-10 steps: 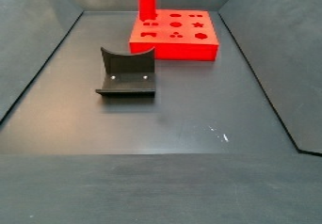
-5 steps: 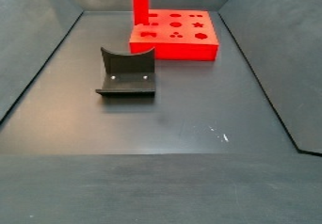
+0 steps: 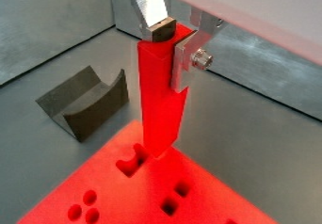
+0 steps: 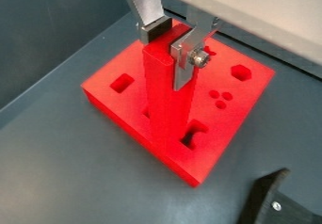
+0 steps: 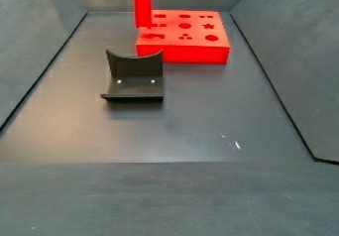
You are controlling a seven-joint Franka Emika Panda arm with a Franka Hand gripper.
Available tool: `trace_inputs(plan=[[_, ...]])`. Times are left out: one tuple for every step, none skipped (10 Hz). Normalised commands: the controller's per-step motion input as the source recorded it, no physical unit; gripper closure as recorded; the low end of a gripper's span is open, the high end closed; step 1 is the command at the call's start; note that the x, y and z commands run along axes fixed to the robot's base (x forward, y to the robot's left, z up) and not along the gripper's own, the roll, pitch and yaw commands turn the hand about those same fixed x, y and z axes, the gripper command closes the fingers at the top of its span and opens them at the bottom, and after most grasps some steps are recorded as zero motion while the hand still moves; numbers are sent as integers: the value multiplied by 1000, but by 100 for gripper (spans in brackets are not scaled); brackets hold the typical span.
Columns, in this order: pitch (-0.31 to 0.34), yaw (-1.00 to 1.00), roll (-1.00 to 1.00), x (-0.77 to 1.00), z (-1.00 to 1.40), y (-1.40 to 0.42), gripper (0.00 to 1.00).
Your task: Insert the arch object.
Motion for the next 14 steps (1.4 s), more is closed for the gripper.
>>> trace_inputs(plan=[[97,-77,-500,17,209,314,100],[94,-57,-500,0,186,311,100],[60,-66,-500,0,3,254,100],[0,-31,0,0,-23,0,100],[19,-86,154,-49,-117,0,100],[79,-71,183,-246,0,11,100],[137,-3,233,-286,114,0,100],[239,-86,256,-137,200,0,100],[271,-151,150,0,60,0,100],[27,0,0,0,-6,0,100],[0,86,0,0,-226,0,100],[0,254,0,71,-277,0,100],[0,297,0,6,-306,69,100],[0,369,0,0,-220,100,100]])
